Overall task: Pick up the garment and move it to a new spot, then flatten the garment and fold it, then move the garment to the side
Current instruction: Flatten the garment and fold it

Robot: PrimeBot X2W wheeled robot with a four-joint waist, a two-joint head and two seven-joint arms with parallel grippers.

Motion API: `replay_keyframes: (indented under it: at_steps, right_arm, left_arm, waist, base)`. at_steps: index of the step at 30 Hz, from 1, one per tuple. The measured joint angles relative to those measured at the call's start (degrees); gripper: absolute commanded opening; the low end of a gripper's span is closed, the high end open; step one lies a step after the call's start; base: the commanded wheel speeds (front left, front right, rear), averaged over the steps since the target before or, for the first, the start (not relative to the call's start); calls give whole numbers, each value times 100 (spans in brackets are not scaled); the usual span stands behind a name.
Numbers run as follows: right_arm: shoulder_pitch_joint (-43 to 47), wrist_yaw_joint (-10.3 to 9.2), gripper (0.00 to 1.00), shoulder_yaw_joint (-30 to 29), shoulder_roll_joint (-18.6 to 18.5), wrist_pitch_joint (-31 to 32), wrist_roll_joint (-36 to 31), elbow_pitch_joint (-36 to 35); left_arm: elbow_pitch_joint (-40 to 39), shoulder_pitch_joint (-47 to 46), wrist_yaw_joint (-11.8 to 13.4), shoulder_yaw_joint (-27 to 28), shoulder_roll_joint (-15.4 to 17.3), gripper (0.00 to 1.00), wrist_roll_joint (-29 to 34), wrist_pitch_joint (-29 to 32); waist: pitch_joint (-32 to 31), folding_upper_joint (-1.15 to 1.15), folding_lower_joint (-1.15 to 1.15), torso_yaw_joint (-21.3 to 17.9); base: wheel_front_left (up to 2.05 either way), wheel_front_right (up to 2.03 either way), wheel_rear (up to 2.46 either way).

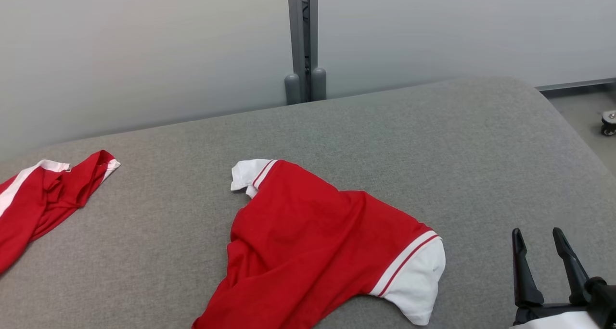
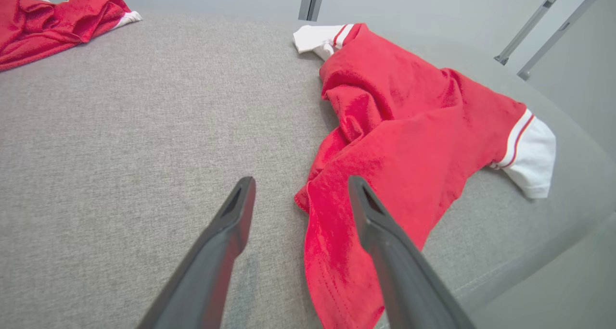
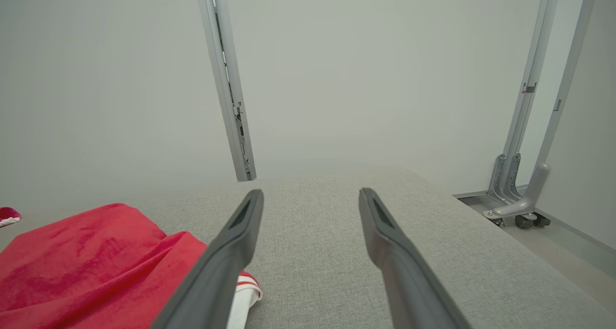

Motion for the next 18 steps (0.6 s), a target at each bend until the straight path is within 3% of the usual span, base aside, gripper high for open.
replay_keyframes:
  at_steps: [3, 8, 11, 15, 18]
  right_arm:
    - [45, 0, 100, -52, -2, -1, -304, -207]
    - [90, 0, 100, -81, -80, -1, -673, -379]
    - [102, 0, 100, -26, -123, -1, -693, -334]
    - [102, 0, 100, 99, -123, -1, -697, -174]
    - [70, 0, 100, 230, -100, -1, -698, -46]
  left_arm:
    - [-266, 142, 160, 302, -308, 100, 224, -55]
    - [-498, 159, 328, 1521, -1163, 100, 1216, -77]
    - [-426, 157, 109, 2100, -1893, 100, 1841, -77]
    - [-30, 18, -383, 2654, -2752, 100, 2580, -77]
    - [293, -70, -724, 3047, -3226, 100, 3048, -77]
  waist:
    - [-73, 0, 0, 12]
    - [-103, 0, 0, 85]
    - [-97, 0, 0, 177]
    - [-70, 0, 0, 315]
    - [-28, 0, 0, 318]
  base:
    - [0, 0, 0]
    - [0, 0, 0]
    - [0, 0, 0]
    - [0, 0, 0]
    - [0, 0, 0]
